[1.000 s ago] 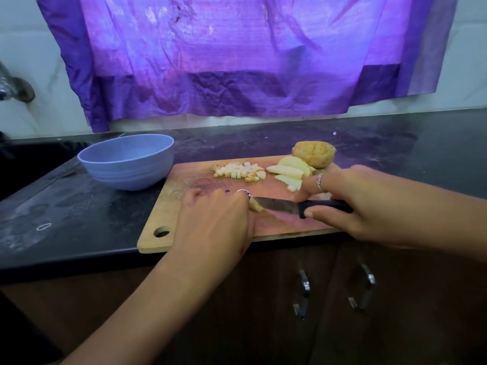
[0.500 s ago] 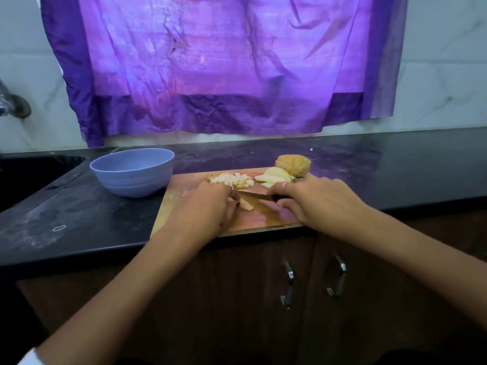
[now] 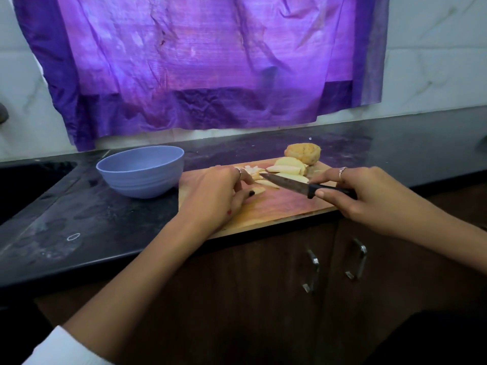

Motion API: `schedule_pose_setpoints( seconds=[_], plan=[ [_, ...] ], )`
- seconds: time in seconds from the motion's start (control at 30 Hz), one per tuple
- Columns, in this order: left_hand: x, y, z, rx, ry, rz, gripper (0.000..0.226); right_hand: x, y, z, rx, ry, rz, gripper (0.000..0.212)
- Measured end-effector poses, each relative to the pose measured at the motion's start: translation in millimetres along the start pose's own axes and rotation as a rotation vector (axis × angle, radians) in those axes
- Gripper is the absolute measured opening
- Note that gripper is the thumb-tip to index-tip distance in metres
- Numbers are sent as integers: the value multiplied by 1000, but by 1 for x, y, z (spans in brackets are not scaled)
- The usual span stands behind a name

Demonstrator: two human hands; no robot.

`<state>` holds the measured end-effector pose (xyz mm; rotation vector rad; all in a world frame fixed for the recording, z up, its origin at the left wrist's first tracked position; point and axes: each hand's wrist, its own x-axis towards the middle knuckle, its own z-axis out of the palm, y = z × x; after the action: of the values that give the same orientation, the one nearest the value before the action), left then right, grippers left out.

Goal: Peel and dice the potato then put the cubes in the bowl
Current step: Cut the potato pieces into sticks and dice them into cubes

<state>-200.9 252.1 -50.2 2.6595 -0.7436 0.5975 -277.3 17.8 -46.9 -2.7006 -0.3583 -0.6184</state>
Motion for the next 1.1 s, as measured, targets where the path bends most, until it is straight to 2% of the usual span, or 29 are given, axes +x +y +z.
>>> schedule_pose_setpoints(
  seconds=[0.23,0.33,0.47,0.57,0.73,0.83,0.97,1.1],
  plan=[
    [-15,5,5,65,56,-90,22,17,14,14,147,-7,-148,37],
    [-17,3,7,70,109,-51,24,43,24,16,230,4,-291,38],
    [-16,2,11,41,123,-105,31,81,40,23,386,-22,-369,35],
    [-13,4,12,32,115,-168,35,89,52,33,460,-93,-383,32],
    [-12,9,11,-1,117,-212,32,85,56,39,575,-220,-352,44],
    [-14,10,12,7,102,-214,24,84,56,40,619,-273,-322,41],
    [-13,9,14,29,70,-205,32,84,54,36,588,-293,-294,35],
    [-14,5,14,-31,87,-178,29,85,52,26,870,-389,-183,38]
  ],
)
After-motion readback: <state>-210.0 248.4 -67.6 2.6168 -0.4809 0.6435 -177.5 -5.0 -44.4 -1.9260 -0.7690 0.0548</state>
